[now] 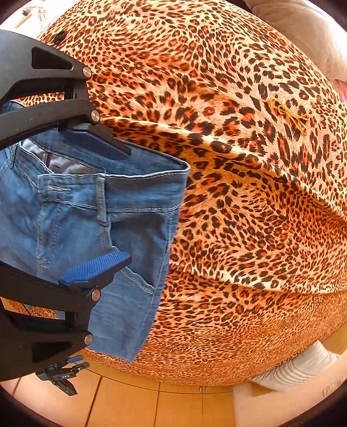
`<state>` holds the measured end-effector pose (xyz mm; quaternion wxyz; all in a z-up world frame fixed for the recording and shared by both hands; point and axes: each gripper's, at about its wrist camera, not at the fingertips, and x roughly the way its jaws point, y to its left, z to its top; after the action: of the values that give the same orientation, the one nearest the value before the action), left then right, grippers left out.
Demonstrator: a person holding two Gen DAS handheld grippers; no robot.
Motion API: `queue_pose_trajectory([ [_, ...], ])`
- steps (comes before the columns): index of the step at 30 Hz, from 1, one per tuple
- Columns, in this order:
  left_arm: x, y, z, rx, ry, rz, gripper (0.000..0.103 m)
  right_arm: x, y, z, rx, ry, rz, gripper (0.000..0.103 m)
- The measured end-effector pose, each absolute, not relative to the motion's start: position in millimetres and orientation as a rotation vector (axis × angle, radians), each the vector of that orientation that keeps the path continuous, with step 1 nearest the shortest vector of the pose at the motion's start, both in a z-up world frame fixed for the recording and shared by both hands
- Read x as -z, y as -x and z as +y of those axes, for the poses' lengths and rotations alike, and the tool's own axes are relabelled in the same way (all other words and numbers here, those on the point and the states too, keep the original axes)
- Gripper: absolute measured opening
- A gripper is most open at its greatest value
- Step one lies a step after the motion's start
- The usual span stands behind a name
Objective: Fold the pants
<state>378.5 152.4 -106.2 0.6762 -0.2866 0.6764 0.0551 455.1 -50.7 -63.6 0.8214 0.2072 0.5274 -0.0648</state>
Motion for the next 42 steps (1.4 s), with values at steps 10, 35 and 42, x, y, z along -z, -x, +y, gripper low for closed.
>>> queue_pose_trajectory([
  [10, 131.8, -446.5, 148.7, -0.125, 0.446, 1.624, 0.071, 109.6, -593.0, -23.6, 0.123, -0.245, 1.220, 0.067],
  [35, 111.2, -407.7, 23.0, -0.079, -0.284, 1.511, 0.020, 128.1, -601.6, 25.8, 0.064, 0.059, 1.234, 0.013],
  [42, 57.7, -352.2, 1.1, -0.198, -0.280, 1.297, 0.020, 87.3, -552.7, 17.0, 0.035, -0.053, 1.101, 0.012],
])
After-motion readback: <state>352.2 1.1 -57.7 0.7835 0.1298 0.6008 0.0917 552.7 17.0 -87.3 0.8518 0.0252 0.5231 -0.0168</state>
